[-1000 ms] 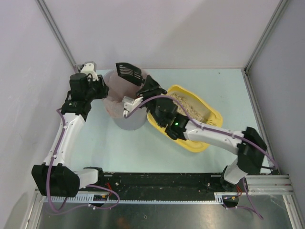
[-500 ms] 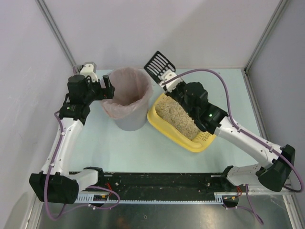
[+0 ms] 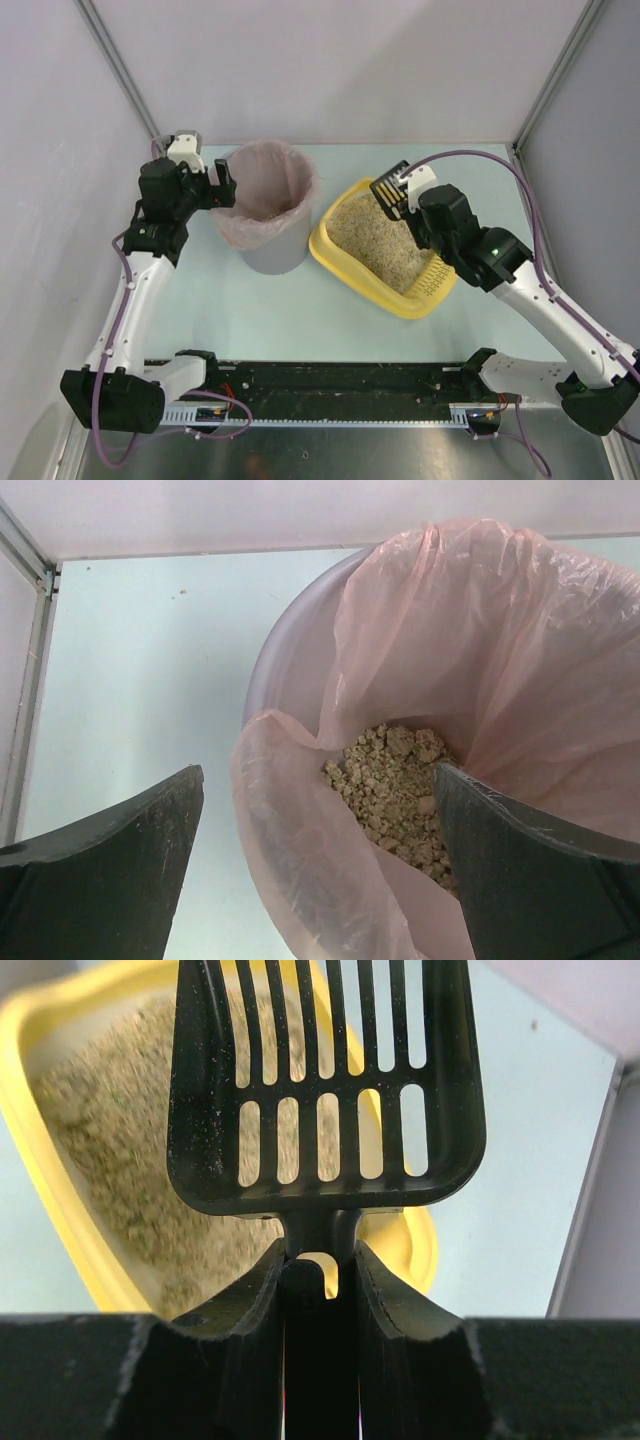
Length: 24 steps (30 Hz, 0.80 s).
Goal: Clean the litter box
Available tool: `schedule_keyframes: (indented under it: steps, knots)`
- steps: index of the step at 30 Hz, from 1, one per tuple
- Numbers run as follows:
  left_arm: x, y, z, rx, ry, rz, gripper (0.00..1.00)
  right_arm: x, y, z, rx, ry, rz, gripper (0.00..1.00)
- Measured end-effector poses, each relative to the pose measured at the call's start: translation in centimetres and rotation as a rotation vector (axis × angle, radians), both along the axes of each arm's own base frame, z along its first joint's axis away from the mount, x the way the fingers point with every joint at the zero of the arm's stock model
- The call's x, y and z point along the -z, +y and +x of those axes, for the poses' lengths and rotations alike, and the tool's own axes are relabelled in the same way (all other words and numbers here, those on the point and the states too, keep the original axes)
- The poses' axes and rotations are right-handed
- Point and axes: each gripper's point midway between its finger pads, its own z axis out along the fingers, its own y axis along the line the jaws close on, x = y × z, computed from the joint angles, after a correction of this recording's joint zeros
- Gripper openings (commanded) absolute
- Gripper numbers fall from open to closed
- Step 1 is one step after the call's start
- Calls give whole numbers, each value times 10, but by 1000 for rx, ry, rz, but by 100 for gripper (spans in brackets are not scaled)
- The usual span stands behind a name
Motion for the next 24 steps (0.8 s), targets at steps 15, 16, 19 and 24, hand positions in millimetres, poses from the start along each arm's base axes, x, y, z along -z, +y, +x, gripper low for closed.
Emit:
schedule_keyframes:
  steps: [15,16,19,24]
  knots:
    - [-98,0,18,0,-217,5,100,66,-30,-41,99,337,-76,0]
    - [-99,0,18,4,-221,3,100,73,-29,-41,100,367,-78,0]
    - [-92,0,20,8,-205,3,100,88,-27,-45,95,457,-60,0]
    - [-69,6,21,-6,-151,5,100,109,-22,-48,100,613,28,0]
